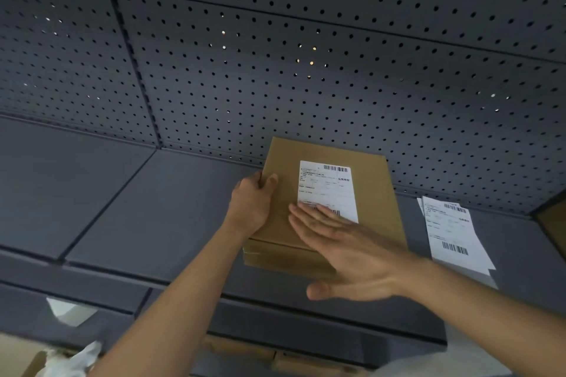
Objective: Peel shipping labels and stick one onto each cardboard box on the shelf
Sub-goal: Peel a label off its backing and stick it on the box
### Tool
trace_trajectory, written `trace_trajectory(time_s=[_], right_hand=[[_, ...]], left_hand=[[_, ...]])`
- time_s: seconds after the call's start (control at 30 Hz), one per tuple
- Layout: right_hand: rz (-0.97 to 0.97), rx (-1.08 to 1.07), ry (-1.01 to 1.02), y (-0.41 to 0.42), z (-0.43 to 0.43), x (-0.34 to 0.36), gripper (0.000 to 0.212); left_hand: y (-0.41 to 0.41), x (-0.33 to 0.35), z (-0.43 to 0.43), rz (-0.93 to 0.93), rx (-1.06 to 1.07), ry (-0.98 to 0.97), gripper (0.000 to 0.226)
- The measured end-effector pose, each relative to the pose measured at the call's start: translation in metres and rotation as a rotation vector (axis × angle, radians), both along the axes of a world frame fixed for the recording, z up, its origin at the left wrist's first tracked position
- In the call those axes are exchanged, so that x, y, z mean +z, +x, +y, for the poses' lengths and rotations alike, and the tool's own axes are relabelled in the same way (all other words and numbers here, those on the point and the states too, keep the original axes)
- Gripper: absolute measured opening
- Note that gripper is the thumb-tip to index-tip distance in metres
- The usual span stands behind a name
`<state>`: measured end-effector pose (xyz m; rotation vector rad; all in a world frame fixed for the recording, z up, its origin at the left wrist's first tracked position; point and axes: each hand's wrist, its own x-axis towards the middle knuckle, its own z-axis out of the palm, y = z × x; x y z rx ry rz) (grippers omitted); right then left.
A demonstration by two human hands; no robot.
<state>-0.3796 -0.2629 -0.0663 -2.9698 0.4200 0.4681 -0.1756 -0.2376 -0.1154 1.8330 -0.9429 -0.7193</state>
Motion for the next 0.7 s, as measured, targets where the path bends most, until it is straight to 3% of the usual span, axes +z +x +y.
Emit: trace_trajectory(time_s=[0.2,0.47,0.7], right_hand=[[-0.045,-0.103,0.057,0.018,-0.035,-0.006,0.104],[-0.017,-0.241,-0.013,0.059,-0.094,-0.006,0.111],[-0.012,-0.184,-0.003,0.055,-0.085,-0.007,0.111]], left_hand=[[0.000,0.001,0.001,0.019,-0.006,-0.007,0.034],[0.001,0.002,0.003,0.044,-0.015,-0.023,0.033],[0.001,0.001,0.002,0.031,0.002,-0.009,0.033]])
